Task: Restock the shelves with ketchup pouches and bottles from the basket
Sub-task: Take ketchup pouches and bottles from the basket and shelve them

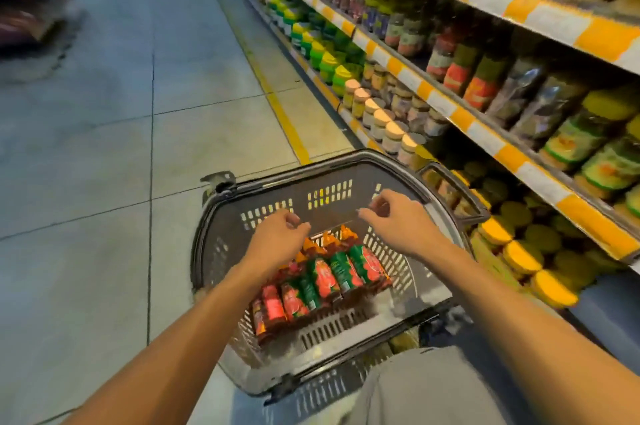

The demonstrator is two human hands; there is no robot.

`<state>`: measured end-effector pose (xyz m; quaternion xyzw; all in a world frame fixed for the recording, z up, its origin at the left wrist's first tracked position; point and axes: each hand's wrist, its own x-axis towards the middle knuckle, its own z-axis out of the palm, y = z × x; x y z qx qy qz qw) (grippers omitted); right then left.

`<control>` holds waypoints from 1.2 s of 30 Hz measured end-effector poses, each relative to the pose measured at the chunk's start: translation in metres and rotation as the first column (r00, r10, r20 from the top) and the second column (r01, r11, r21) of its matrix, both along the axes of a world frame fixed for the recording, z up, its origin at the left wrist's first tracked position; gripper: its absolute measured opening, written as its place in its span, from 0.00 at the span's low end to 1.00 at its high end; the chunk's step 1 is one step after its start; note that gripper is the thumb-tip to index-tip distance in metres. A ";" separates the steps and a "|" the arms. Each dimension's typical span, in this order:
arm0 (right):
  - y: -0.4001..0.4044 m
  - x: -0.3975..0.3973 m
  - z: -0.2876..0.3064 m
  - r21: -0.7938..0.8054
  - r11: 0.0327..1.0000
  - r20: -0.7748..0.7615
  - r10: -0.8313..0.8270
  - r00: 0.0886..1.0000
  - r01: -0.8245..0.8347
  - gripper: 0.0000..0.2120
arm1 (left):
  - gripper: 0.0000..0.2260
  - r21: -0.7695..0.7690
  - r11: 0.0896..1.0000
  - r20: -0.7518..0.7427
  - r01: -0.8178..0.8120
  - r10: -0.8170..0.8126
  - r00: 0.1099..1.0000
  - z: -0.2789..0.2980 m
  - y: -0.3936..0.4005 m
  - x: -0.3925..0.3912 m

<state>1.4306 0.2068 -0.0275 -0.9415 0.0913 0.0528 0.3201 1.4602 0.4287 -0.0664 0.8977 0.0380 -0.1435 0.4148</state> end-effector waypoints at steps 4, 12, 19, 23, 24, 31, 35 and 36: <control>0.012 0.022 -0.053 -0.018 0.999 -0.177 0.033 0.984 -0.037 0.14 | 0.11 -0.008 0.995 -0.167 -0.096 0.093 0.982 -0.059 0.001 0.002; -0.008 0.047 -0.152 -0.060 0.998 -0.383 -0.007 0.924 -0.018 0.29 | 0.26 -0.143 0.959 -0.405 -0.243 0.167 0.899 -0.154 -0.020 0.017; -0.029 0.081 -0.201 -0.036 0.999 -0.435 -0.037 0.900 0.024 0.41 | 0.37 -0.082 0.950 -0.472 -0.302 0.229 0.851 -0.213 -0.046 0.025; -0.025 0.086 -0.223 -0.068 0.996 -0.495 0.014 0.869 -0.055 0.39 | 0.30 -0.013 0.939 -0.415 -0.344 0.308 0.856 -0.226 -0.057 0.028; -0.024 0.086 -0.226 -0.082 0.994 -0.507 0.022 0.862 -0.073 0.39 | 0.29 -0.010 0.936 -0.408 -0.352 0.317 0.856 -0.228 -0.059 0.029; -0.028 0.095 -0.235 -0.097 0.988 -0.571 0.043 0.820 -0.120 0.27 | 0.27 -0.041 0.907 -0.425 -0.420 0.365 0.828 -0.228 -0.056 0.030; -0.026 0.094 -0.228 -0.110 0.989 -0.544 0.025 0.839 -0.101 0.23 | 0.26 -0.101 0.911 -0.413 -0.399 0.327 0.850 -0.221 -0.050 0.029; -0.025 0.094 -0.224 -0.118 0.989 -0.521 0.017 0.853 -0.092 0.22 | 0.26 -0.123 0.913 -0.410 -0.389 0.310 0.858 -0.217 -0.048 0.028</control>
